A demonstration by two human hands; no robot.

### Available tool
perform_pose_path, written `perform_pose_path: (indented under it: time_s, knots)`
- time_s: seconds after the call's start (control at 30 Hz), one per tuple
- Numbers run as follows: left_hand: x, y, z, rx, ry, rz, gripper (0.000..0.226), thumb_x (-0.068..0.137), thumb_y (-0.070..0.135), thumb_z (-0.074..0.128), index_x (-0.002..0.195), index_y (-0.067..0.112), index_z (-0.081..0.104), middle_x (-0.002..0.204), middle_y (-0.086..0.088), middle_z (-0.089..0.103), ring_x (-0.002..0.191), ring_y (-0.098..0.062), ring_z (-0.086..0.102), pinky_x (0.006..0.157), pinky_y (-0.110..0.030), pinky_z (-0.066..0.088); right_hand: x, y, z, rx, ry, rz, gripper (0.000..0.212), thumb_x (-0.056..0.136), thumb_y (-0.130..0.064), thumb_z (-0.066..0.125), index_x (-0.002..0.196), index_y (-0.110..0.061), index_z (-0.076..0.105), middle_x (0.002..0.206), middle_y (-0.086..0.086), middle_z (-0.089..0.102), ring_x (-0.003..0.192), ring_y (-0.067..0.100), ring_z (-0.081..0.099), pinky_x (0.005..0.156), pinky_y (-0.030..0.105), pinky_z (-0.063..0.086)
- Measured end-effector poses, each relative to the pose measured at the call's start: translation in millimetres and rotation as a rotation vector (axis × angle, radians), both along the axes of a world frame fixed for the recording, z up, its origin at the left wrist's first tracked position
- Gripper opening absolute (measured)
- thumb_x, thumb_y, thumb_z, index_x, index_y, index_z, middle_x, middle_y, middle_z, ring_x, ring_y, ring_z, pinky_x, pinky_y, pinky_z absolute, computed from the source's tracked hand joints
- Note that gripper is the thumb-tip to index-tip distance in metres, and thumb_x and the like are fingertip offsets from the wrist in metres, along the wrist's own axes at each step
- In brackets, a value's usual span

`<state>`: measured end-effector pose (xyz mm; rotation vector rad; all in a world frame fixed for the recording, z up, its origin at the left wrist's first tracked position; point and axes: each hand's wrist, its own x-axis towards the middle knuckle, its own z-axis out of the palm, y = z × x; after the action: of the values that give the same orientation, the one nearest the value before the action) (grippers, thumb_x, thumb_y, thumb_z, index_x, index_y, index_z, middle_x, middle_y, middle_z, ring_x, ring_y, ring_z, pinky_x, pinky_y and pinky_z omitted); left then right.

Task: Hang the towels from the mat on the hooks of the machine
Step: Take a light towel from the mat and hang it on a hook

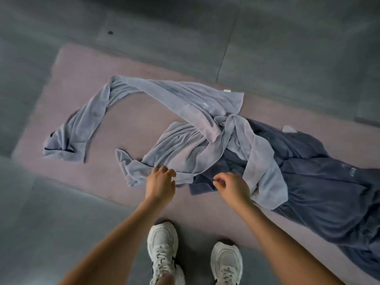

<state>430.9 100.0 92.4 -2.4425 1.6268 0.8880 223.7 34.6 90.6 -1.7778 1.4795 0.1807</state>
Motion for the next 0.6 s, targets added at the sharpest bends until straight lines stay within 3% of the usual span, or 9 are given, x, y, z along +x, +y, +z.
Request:
perform_pose_path:
  time_s: [0.17, 0.3, 0.4, 0.47, 0.6]
  knots:
    - [8, -16, -90, 0.079, -0.033, -0.309, 0.042, 0.091, 0.031, 0.054, 0.133, 0.029, 0.049, 0.135, 0.009, 0.052, 0.125, -0.019, 0.043, 0.106, -0.032, 0.023, 28, 6, -80, -0.103, -0.018, 0.075, 0.023, 0.089, -0.028, 0.059, 0.108, -0.018, 0.067, 0.103, 0.003, 0.066, 0.099, 0.028, 0.054, 0.078, 0.034, 0.044]
    - [13, -18, -118, 0.151, -0.163, -0.478, 0.039, 0.087, 0.022, 0.054, 0.126, 0.025, 0.054, 0.120, 0.002, 0.058, 0.111, -0.025, 0.052, 0.102, -0.036, 0.027, 44, 9, -104, -0.133, 0.006, 0.164, 0.025, 0.083, -0.025, 0.066, 0.106, -0.019, 0.069, 0.100, 0.005, 0.066, 0.096, 0.031, 0.054, 0.075, 0.039, 0.047]
    - [15, -11, -109, 0.020, -0.097, -0.477, 0.025, 0.070, 0.012, 0.069, 0.095, 0.015, 0.068, 0.090, -0.002, 0.066, 0.087, -0.027, 0.061, 0.091, -0.035, 0.040, 49, 11, -98, -0.195, 0.116, 0.230, 0.036, 0.054, -0.027, 0.087, 0.087, -0.028, 0.072, 0.074, 0.001, 0.063, 0.073, 0.030, 0.058, 0.062, 0.039, 0.048]
    - [16, -5, -91, -0.074, 0.005, -0.494, 0.030, 0.053, 0.003, 0.077, 0.080, 0.013, 0.067, 0.067, -0.002, 0.064, 0.067, -0.027, 0.063, 0.078, -0.033, 0.050, 52, 13, -80, -0.239, 0.116, 0.244, 0.045, 0.045, -0.030, 0.090, 0.087, -0.031, 0.073, 0.075, 0.000, 0.062, 0.073, 0.028, 0.059, 0.064, 0.039, 0.047]
    - [12, 3, -25, -0.203, 0.178, -0.553, 0.046, 0.065, 0.009, 0.078, 0.104, 0.018, 0.055, 0.064, 0.000, 0.059, 0.058, -0.024, 0.059, 0.061, -0.026, 0.049, 52, 15, -26, -0.264, 0.077, 0.301, 0.041, 0.047, -0.032, 0.088, 0.085, -0.030, 0.072, 0.093, 0.003, 0.065, 0.086, 0.029, 0.060, 0.077, 0.042, 0.044]
